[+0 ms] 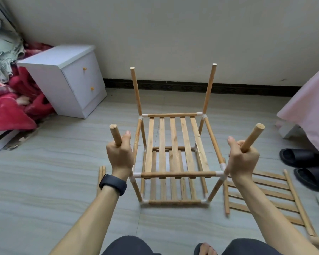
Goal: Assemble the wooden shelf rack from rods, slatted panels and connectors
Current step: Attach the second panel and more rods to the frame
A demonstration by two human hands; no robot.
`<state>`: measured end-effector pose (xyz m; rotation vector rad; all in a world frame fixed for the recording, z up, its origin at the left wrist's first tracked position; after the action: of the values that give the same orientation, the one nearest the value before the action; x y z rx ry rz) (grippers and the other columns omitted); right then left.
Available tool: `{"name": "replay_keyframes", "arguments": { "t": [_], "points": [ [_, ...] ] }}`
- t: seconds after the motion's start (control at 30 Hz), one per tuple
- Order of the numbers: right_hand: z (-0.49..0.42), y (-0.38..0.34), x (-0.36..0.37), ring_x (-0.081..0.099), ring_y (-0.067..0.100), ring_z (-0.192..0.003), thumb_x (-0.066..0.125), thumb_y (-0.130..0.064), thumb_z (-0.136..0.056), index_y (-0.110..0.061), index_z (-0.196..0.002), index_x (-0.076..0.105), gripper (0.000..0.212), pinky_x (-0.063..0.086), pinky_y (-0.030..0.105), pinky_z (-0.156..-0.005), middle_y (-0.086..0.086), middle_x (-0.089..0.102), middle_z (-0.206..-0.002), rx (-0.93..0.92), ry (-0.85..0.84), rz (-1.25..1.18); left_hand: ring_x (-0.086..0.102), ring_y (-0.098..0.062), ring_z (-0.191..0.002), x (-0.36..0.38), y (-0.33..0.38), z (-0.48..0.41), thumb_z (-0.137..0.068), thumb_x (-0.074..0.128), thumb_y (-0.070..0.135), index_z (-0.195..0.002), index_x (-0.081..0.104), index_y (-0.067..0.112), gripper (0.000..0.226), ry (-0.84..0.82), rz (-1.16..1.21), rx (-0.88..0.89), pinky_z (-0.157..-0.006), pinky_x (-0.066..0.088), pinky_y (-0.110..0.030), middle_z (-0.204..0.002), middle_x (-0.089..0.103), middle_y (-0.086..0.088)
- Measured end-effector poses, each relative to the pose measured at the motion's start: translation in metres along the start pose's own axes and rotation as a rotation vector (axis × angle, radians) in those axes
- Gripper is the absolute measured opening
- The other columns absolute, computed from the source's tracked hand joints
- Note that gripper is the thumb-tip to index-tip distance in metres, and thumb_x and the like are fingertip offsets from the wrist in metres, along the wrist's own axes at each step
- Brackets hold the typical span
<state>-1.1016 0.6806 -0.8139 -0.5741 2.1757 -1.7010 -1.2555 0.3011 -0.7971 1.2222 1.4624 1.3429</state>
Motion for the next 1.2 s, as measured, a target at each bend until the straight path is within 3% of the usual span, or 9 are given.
{"name": "replay_keyframes", "arguments": {
  "t": [0.17,0.47,0.6,0.7,0.77,0.83,0.97,1.07,1.2],
  "points": [
    [-0.008,0.006,0.005,0.044,0.022,-0.045,0.062,-0.024,-0.08,0.001,-0.054,0.049,0.039,0.04,0.028,-0.049,0.0,0.04,-0.042,-0.001,0.015,-0.026,0.034,-0.013,-0.038,0.002,-0.01,-0.006,-0.086,0.06,0.033,-0.039,0.039,0.024,0.053,-0.053,0.013,0.019,-0.046,0.03,-0.028,-0.04,0.033,0.006],
    [0.0,-0.003,0.002,0.045,0.019,-0.048,0.061,-0.024,-0.09,-0.013,-0.057,0.047,0.037,0.04,0.031,-0.052,0.004,0.043,-0.05,0.011,-0.01,0.03,0.037,-0.011,-0.04,0.004,-0.003,0.0,-0.091,0.057,0.033,-0.053,0.044,0.01,0.047,-0.079,-0.008,0.04,-0.045,0.033,-0.026,-0.044,0.036,0.002],
    [0.021,0.03,-0.007,0.061,0.028,-0.077,0.07,-0.032,-0.092,-0.007,-0.096,0.054,0.03,0.057,0.047,-0.071,0.016,0.058,-0.088,0.092,-0.1,0.389,0.043,-0.011,-0.049,0.002,-0.008,0.001,-0.101,0.053,0.041,-0.065,0.049,0.014,0.045,-0.226,-0.199,0.033,-0.053,0.04,-0.034,-0.057,0.045,-0.001],
    [0.06,0.054,-0.021,0.054,0.025,-0.106,0.081,-0.023,-0.084,-0.016,-0.124,0.043,0.056,0.057,0.037,-0.077,0.016,0.045,-0.128,0.114,-0.038,0.448,0.059,-0.005,-0.08,-0.022,-0.033,0.01,-0.091,0.054,0.064,-0.095,0.055,0.024,0.04,-0.325,-0.435,0.085,-0.072,0.051,-0.027,-0.09,0.061,0.01],
    [0.086,0.062,-0.015,0.05,0.023,-0.112,0.082,-0.018,-0.083,-0.023,-0.131,0.036,0.067,0.056,0.044,-0.087,0.013,0.036,-0.134,0.133,-0.059,0.42,0.058,-0.005,-0.1,-0.062,-0.064,0.017,-0.084,0.054,0.072,-0.111,0.053,0.031,0.049,-0.283,-0.503,0.049,-0.081,0.05,-0.027,-0.109,0.06,0.013],
    [0.108,0.062,0.01,0.045,0.019,-0.112,0.082,-0.019,-0.083,-0.024,-0.13,0.037,0.066,0.052,0.054,-0.095,0.009,0.035,-0.132,0.066,-0.175,0.469,0.057,-0.01,-0.106,-0.112,-0.104,0.021,-0.088,0.057,0.065,-0.116,0.051,0.028,0.047,-0.192,-0.548,-0.073,-0.085,0.049,-0.03,-0.115,0.058,0.009],
    [0.157,0.024,0.103,0.04,0.022,-0.118,0.065,-0.05,-0.082,-0.014,-0.128,0.047,0.061,0.039,0.045,-0.1,0.005,0.04,-0.13,-0.394,-0.561,0.637,0.052,-0.026,-0.12,-0.211,-0.186,0.04,-0.097,0.057,0.047,-0.125,0.05,0.018,0.041,-0.113,-0.872,-0.36,-0.094,0.046,-0.038,-0.124,0.056,-0.002],
    [0.197,0.015,0.181,0.038,0.036,-0.137,0.061,-0.063,-0.079,-0.013,-0.139,0.05,0.078,0.038,0.055,-0.106,0.014,0.04,-0.149,-0.761,-0.868,0.848,0.045,-0.029,-0.13,-0.252,-0.243,0.075,-0.097,0.056,0.046,-0.136,0.046,0.018,0.049,-0.272,-1.073,-0.602,-0.104,0.043,-0.041,-0.137,0.05,-0.009],
    [0.222,0.043,0.25,0.01,0.03,-0.157,0.044,-0.074,-0.09,-0.017,-0.162,0.014,0.096,0.013,0.055,-0.125,0.007,0.014,-0.17,-0.838,-1.134,1.085,0.048,-0.028,-0.13,-0.257,-0.288,0.114,-0.091,0.061,0.049,-0.142,0.044,0.023,0.06,-0.512,-1.196,-0.751,-0.105,0.044,-0.039,-0.14,0.05,-0.009]
  ]
}}
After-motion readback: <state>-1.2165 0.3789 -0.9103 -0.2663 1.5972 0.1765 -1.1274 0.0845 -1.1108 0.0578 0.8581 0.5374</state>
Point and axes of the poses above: each hand's wrist, its own z-axis away from the middle knuckle, its own x-axis out of the palm, y = z × x, the point moved 10 cm from there along -z, towards the middle knuckle
